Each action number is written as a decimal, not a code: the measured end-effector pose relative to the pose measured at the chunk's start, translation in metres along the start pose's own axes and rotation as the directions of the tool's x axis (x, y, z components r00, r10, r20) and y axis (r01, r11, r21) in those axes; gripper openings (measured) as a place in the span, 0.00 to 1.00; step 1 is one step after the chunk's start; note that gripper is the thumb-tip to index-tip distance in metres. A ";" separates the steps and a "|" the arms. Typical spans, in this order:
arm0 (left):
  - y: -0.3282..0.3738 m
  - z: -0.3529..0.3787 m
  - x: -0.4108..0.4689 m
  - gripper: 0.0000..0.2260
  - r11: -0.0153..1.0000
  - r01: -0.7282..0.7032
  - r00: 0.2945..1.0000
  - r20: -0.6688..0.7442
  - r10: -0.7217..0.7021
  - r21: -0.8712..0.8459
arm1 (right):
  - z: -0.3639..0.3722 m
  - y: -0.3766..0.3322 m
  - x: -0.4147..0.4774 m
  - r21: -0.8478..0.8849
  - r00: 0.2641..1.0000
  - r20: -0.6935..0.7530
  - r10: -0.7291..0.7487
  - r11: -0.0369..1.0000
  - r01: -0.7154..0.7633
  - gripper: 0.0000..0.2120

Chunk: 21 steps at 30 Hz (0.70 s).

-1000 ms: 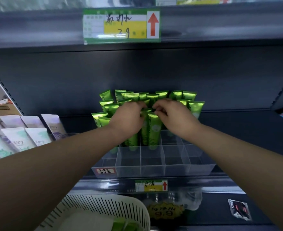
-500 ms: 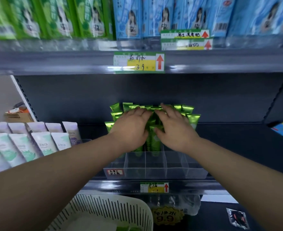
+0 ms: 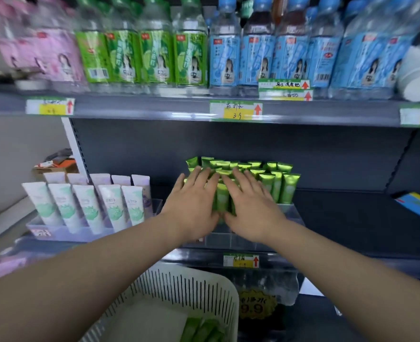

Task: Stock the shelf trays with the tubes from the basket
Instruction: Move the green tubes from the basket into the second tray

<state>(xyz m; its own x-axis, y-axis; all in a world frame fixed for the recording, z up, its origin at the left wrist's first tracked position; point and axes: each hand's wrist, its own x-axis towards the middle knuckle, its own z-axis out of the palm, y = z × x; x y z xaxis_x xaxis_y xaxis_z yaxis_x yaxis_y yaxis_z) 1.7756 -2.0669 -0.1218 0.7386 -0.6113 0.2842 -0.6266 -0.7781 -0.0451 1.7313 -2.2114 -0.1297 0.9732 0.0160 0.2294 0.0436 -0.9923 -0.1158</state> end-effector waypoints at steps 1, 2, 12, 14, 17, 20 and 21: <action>-0.001 0.001 -0.008 0.35 1.000 0.020 1.000 0.014 -0.019 -0.006 | 0.002 -0.005 -0.004 0.008 1.000 0.009 -0.010 1.000 0.009 0.36; -0.003 0.003 -0.016 0.36 0.999 0.036 0.999 0.025 -0.036 -0.011 | 0.006 -0.011 -0.009 0.016 1.000 0.018 -0.015 1.000 0.015 0.36; -0.019 0.035 -0.081 0.37 0.995 0.080 0.990 0.124 -0.071 -0.064 | 0.057 -0.052 -0.052 0.070 0.989 0.146 -0.036 0.997 0.025 0.37; -0.022 0.044 -0.091 0.36 0.994 0.077 0.988 0.138 -0.066 -0.078 | 0.069 -0.056 -0.059 0.089 0.985 0.169 -0.040 0.996 0.025 0.37; -0.027 0.061 -0.104 0.36 0.991 0.079 0.987 0.151 -0.062 -0.112 | 0.088 -0.060 -0.067 0.101 0.975 0.217 -0.048 0.995 0.027 0.36; -0.030 0.080 -0.115 0.36 0.986 0.078 0.982 0.183 -0.050 -0.150 | 0.108 -0.062 -0.075 0.104 0.964 0.257 -0.066 0.994 0.041 0.36; -0.032 0.087 -0.118 0.35 0.984 0.078 0.980 0.193 -0.046 -0.162 | 0.115 -0.063 -0.077 0.112 0.960 0.272 -0.067 0.993 0.037 0.35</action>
<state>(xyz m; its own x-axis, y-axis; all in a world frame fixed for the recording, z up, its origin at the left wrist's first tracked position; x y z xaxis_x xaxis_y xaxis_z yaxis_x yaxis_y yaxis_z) 1.7300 -1.9829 -0.2370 0.8009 -0.5912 0.0955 -0.5988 -0.7897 0.1335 1.6796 -2.1363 -0.2508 0.9927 0.1151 -0.0353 0.1050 -0.9710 -0.2149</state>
